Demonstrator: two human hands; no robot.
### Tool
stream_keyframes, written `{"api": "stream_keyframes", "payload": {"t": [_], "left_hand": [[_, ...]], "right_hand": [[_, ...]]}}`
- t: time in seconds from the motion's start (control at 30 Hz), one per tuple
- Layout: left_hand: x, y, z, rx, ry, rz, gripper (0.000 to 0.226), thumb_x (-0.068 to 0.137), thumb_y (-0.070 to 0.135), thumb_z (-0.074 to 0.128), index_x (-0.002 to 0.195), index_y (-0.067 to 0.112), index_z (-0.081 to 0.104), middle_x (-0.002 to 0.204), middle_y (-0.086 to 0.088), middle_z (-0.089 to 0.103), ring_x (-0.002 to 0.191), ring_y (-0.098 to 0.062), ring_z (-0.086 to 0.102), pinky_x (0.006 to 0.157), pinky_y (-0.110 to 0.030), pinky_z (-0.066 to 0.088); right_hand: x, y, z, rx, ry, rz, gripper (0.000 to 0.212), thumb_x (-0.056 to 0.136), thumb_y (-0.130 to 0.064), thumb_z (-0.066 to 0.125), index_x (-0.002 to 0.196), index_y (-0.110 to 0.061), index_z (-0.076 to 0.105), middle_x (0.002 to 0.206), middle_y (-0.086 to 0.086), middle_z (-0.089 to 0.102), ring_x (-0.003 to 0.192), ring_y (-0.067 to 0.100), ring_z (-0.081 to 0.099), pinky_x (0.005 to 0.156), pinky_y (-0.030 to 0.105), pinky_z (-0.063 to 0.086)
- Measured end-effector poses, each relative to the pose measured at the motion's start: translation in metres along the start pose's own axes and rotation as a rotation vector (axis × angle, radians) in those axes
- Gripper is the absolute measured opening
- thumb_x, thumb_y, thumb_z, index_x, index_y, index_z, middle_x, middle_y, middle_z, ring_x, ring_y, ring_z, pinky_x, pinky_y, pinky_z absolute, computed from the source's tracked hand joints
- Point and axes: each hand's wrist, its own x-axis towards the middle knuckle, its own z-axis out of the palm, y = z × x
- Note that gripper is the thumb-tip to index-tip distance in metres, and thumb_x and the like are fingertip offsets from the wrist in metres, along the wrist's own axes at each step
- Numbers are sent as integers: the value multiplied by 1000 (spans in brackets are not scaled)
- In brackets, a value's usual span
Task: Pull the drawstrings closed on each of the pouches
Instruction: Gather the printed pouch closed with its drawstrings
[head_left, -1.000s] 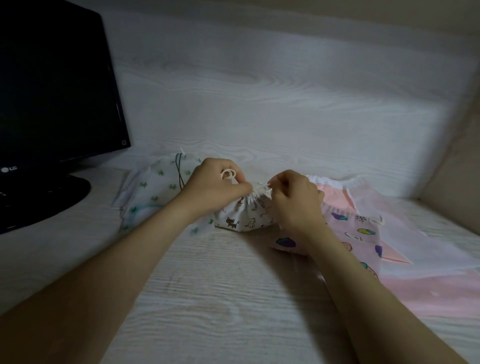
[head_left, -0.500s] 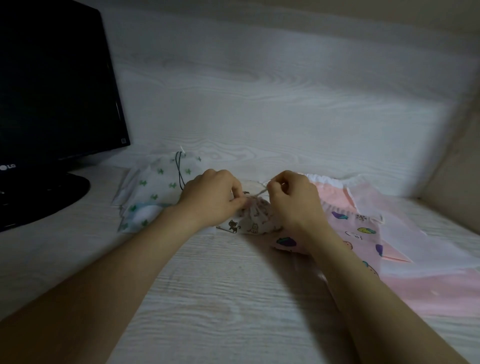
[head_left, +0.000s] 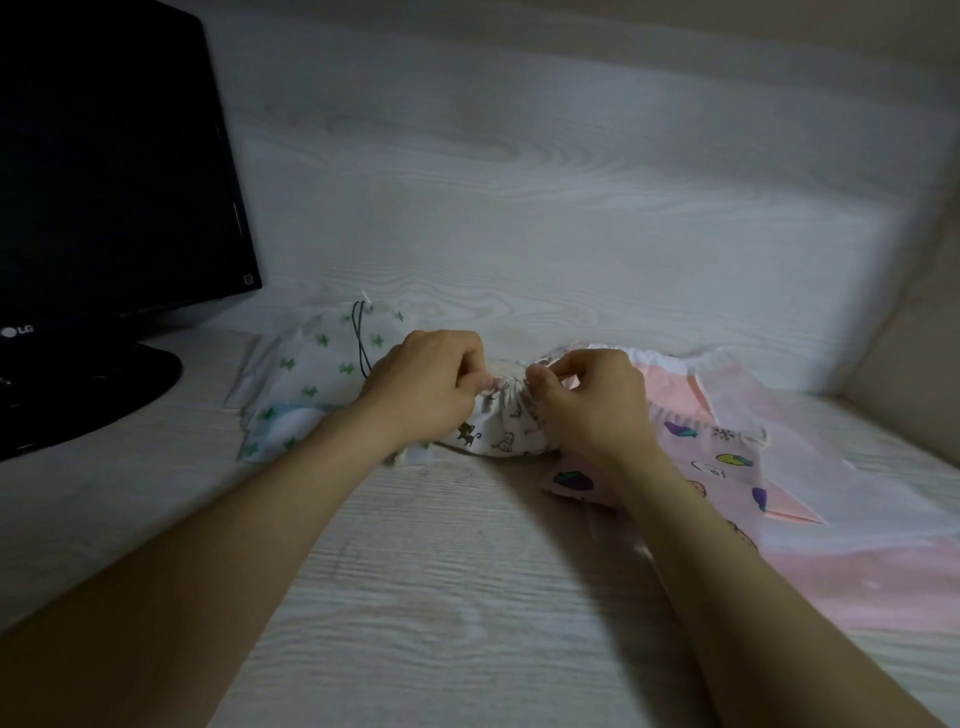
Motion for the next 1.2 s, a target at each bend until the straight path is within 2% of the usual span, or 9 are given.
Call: {"api": "stream_keyframes", "payload": {"t": [0.2,0.37,0.43,0.53,0.63,0.83,0.97,1.07,1.2], "left_hand": [[1,-1,2,-192,-3,-102,11,102,19,65,94,16,72,86,21,67,87,-9,67,67,-14,47],[4,-11,0,3,8,-61,16,100,25,67,84,23,66,80,25,62,84,-8,64,78,-34,55],[2,-10,4,4,39,-52,17,100,22,65,84,22,64,80,26,63,84,-8,64,77,-34,57],[2,-4,7,-156,48,-140,21,104,25,62,88,14,67,79,9,70,77,-8,66,69,-24,51],[4,0,4,-396,31,-224,29,106,32,60,89,10,68,82,-8,75,72,-19,67,75,-35,57],[4,12,6,-839,18,-325,31,105,29,64,89,4,69,80,-11,72,71,-22,65,62,-34,54],[1,19,2,-1059,13,-385,27,104,26,67,97,-1,64,93,-12,78,62,-19,69,47,-28,46],[1,20,-1,-1099,-78,-396,25,108,28,59,90,13,51,83,-8,71,47,-12,47,42,-23,31],[4,15,-2,-1049,-163,-396,31,111,36,52,86,19,43,69,3,49,51,-9,25,41,-21,22]], "right_hand": [[-2,-1,0,7,5,2,22,90,-40,72,81,-21,79,84,-10,76,89,14,68,84,36,54],[-6,-8,0,22,-31,-10,18,85,-40,71,72,-26,74,77,-14,73,86,15,68,89,47,55],[-7,-11,1,9,-23,13,19,82,-41,70,68,-28,69,74,-16,71,87,18,69,92,51,53],[-5,-8,-3,72,-8,89,22,75,-45,66,70,-24,73,72,-14,72,81,14,68,86,44,56],[-7,-5,-6,187,-25,151,28,81,-44,74,68,-19,71,66,-10,71,69,11,68,71,34,55],[-8,-5,-3,242,-112,151,34,81,-38,80,58,-19,63,53,-11,63,56,6,61,63,27,50],[-8,-3,-3,308,-205,142,30,83,-33,80,62,-17,66,54,-10,62,56,6,61,62,28,49],[-8,-2,-1,295,-278,115,31,86,-36,80,66,-15,68,52,-11,59,53,5,56,60,28,46],[-6,-2,0,245,-257,64,33,89,-39,76,67,-17,68,52,-12,59,51,4,54,60,28,47]]}}
